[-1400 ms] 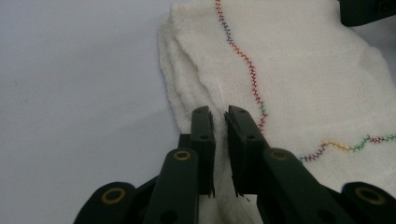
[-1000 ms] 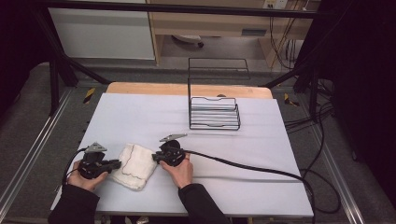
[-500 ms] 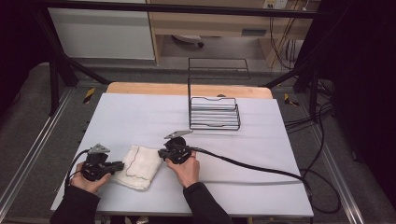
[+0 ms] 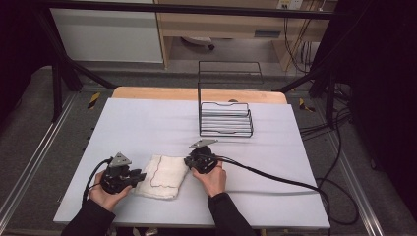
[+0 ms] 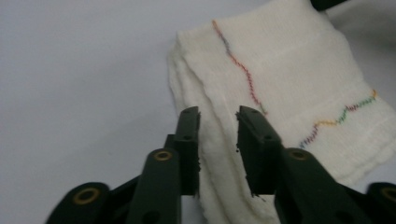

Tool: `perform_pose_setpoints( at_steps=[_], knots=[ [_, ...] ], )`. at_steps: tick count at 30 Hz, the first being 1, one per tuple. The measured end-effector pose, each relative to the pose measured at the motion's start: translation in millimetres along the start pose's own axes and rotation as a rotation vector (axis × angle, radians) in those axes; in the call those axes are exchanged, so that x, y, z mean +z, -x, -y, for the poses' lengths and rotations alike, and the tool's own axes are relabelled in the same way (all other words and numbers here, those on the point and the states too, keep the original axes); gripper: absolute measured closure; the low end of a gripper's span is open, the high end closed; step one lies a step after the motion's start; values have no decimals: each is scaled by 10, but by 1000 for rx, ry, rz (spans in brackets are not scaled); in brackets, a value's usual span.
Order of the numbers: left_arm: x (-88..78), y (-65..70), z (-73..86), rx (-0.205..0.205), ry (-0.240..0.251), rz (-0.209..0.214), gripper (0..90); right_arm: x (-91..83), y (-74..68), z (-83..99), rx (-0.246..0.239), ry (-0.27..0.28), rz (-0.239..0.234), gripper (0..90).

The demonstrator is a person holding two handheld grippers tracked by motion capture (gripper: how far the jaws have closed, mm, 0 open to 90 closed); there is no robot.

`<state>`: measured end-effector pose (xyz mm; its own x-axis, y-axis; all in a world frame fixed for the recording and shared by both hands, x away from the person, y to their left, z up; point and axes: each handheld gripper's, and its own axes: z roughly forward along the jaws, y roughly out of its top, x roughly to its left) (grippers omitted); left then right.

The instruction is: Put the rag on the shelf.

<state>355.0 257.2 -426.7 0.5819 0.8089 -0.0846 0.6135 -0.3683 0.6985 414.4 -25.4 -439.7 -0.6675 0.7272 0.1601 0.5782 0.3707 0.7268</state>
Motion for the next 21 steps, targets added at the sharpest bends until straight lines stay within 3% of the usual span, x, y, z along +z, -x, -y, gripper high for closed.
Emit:
perform_pose_setpoints(
  at_steps=[1,2,4,5,6,8,10,13,16,19,21],
  knots=[
    [-2,-25,-26,-7,14,-6,638,0,0,0,0,0,0,840],
    [3,-49,-55,-13,26,-8,551,18,17,21,-1,7,-7,819],
    [30,-91,-121,-12,25,-24,515,13,23,26,3,18,-10,801],
    [59,-105,-153,-14,25,-28,457,-20,35,24,-2,42,-6,718],
    [97,-118,-189,-13,15,-31,431,-44,42,22,-8,53,-7,696],
    [182,-138,-259,-7,2,-28,418,-75,49,18,-8,58,-18,666],
    [269,-150,-327,-12,-8,-24,408,-174,89,18,-9,82,-26,570],
    [382,-175,-405,-36,-9,-17,419,-238,119,31,-9,89,-28,517],
    [472,-221,-448,-49,-18,-20,490,-341,181,73,-16,86,-29,431],
    [523,-242,-457,-45,-29,-22,521,-381,206,99,-27,88,-23,398],
    [551,-240,-452,-44,-42,-12,560,-419,239,144,-9,85,-35,359]
  ],
)
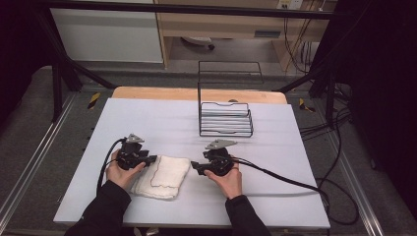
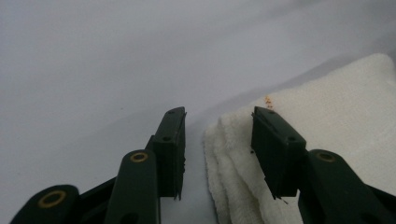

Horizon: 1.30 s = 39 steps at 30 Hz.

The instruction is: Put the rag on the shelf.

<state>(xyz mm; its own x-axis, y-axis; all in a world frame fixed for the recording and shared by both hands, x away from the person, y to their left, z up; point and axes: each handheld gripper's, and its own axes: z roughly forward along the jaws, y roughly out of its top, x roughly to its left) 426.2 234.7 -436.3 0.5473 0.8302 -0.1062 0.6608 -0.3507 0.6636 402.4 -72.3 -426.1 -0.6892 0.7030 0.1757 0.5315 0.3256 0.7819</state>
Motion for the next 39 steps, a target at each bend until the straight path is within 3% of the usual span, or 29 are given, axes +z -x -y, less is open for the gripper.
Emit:
perform_pose_setpoints(
  at_steps=[6,11,13,20,27,34,39],
  knots=[
    [43,25,11,10,-16,19,610,29,1,36,0,-15,7,297],
    [58,33,16,2,-17,33,661,98,5,43,39,9,-3,252],
    [58,44,17,8,-18,35,698,144,-1,44,75,15,-15,254],
    [56,62,11,14,-23,42,759,242,1,56,105,31,-3,343],
    [57,77,10,36,-24,35,779,426,-114,-4,60,-3,19,446],
    [58,83,16,64,-19,33,780,518,-112,30,103,-38,10,573],
    [58,60,18,54,-16,48,781,527,-110,26,129,-48,-15,670]
  ],
)
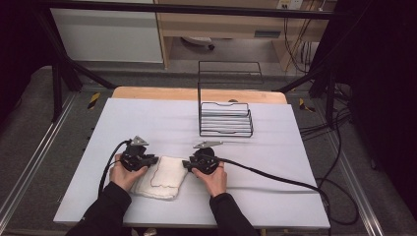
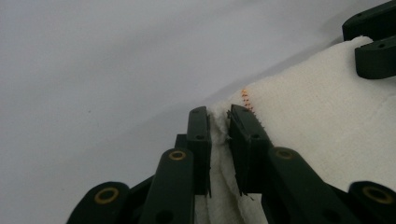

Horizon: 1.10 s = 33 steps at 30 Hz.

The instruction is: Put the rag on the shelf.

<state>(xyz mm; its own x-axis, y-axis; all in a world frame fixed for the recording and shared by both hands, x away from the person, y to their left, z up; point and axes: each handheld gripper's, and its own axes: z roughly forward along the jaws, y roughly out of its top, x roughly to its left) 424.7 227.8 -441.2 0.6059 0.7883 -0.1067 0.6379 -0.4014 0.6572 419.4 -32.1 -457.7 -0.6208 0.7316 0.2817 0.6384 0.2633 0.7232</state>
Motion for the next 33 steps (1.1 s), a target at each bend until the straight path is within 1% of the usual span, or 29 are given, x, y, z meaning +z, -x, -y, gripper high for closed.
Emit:
perform_pose_setpoints(
  at_steps=[1,4,6,8,9,12,14,15,16,20,22,23,24,25,26,27,28,29,31,32,33],
  knots=[
    [-1,-4,2,-10,4,4,788,0,-4,1,10,-4,-9,704],
    [-8,-5,3,-10,7,6,815,-1,-10,1,23,-5,-25,786],
    [-17,-6,3,-12,9,3,821,-5,-10,-2,23,-3,-24,799],
    [-31,-20,7,-25,19,9,831,-14,-10,-9,24,-2,-28,815],
    [-42,-26,10,-30,28,14,835,-30,-19,-14,21,6,-30,823],
    [-105,-34,10,-41,66,23,837,-50,-26,-19,13,12,-32,826],
    [-154,-29,10,-38,89,24,839,-74,-38,-28,10,20,-38,827],
    [-199,-23,14,-38,109,27,840,-105,-50,-38,4,34,-43,828],
    [-199,-23,14,-38,109,27,840,-105,-50,-38,4,34,-43,828],
    [-296,-15,14,-35,154,33,841,-186,-88,-67,-1,66,-57,829],
    [-339,1,9,-34,171,32,841,-242,-121,-89,-31,89,-57,830],
    [-358,10,7,-33,180,29,841,-242,-121,-89,-31,89,-57,830],
    [-377,19,5,-31,189,27,841,-258,-133,-97,-45,96,-54,831],
    [-424,31,-1,-28,208,22,841,-297,-169,-116,-58,107,-50,832],
    [-424,31,-1,-28,208,22,841,-297,-169,-116,-58,107,-50,832],
    [-485,35,-10,-23,234,23,842,-336,-199,-137,-71,124,-47,832],
    [-485,35,-10,-23,234,23,842,-336,-199,-137,-71,124,-47,832],
    [-514,44,-14,-24,248,20,842,-374,-222,-161,-82,144,-46,832],
    [-569,60,-20,-17,268,18,842,-394,-233,-173,-82,151,-48,833],
    [-594,68,-20,-13,277,17,842,-426,-249,-195,-90,170,-50,833],
    [-617,75,-21,-10,286,16,842,-426,-249,-195,-90,170,-50,833]
  ],
)
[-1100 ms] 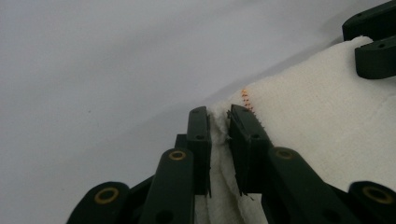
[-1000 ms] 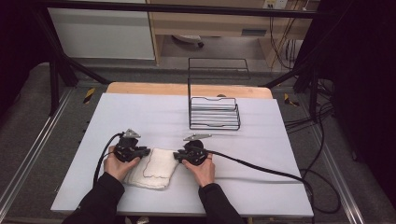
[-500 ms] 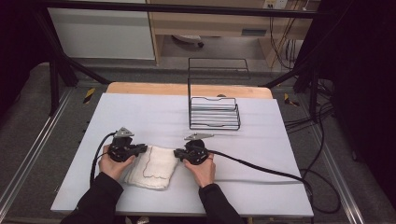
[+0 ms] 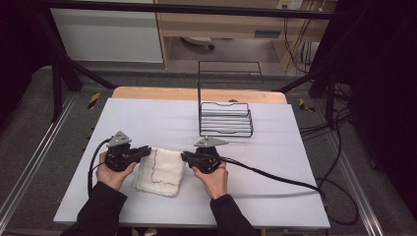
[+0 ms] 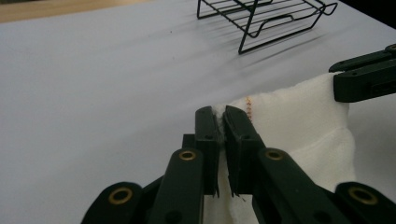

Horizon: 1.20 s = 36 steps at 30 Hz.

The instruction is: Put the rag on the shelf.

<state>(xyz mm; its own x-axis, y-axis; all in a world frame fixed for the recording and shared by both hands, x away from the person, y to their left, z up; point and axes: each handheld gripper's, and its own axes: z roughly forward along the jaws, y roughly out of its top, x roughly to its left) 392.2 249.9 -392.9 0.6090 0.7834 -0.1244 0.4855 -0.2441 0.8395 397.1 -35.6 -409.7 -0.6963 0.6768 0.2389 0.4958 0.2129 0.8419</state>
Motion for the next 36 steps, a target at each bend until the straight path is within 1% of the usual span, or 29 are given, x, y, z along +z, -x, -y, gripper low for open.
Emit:
perform_pose_setpoints(
  at_steps=[1,2,3,4,5,7,8,12,15,17,18,20,22,25,26,27,28,29,30,36],
  knots=[
    [-20,9,-7,1,9,-1,842,-27,-16,-25,-6,13,-1,834],
    [-40,17,-14,2,18,-2,842,-27,-16,-25,-6,13,-1,834],
    [-58,25,-22,3,26,-3,842,-40,-22,-37,-15,20,0,834],
    [-93,43,-38,3,44,-3,842,-64,-36,-58,-28,28,0,836],
    [-93,43,-38,3,44,-3,842,-64,-36,-58,-28,28,0,836],
    [-128,57,-55,5,61,-5,842,-108,-64,-92,-40,47,3,838],
    [-145,65,-62,4,69,-5,842,-108,-64,-92,-40,47,3,838],
    [-208,91,-92,2,103,-8,842,-168,-99,-147,-63,74,5,839],
    [-244,115,-110,3,128,-9,843,-214,-118,-187,-71,94,3,839],
    [-269,132,-123,11,140,-14,842,-245,-122,-208,-74,104,1,840],
    [-274,145,-129,9,147,-7,843,-276,-126,-224,-79,112,1,840],
    [-296,167,-143,15,160,-14,843,-291,-128,-231,-81,117,2,840],
    [-308,194,-157,17,171,-6,843,-325,-132,-247,-87,125,4,840],
    [-335,229,-178,23,188,-13,843,-375,-134,-272,-96,138,5,841],
    [-338,244,-184,22,194,-7,843,-394,-137,-280,-98,143,4,840],
    [-349,254,-191,28,200,-12,843,-411,-139,-289,-101,149,5,840],
    [-350,268,-199,25,203,-2,843,-431,-141,-297,-105,154,7,841],
    [-354,280,-207,26,206,-1,843,-451,-141,-305,-110,158,12,840],
    [-359,292,-213,28,212,-1,843,-484,-141,-321,-117,171,18,840],
    [-370,347,-281,31,239,-8,842,-552,-141,-354,-128,186,19,841]
  ],
)
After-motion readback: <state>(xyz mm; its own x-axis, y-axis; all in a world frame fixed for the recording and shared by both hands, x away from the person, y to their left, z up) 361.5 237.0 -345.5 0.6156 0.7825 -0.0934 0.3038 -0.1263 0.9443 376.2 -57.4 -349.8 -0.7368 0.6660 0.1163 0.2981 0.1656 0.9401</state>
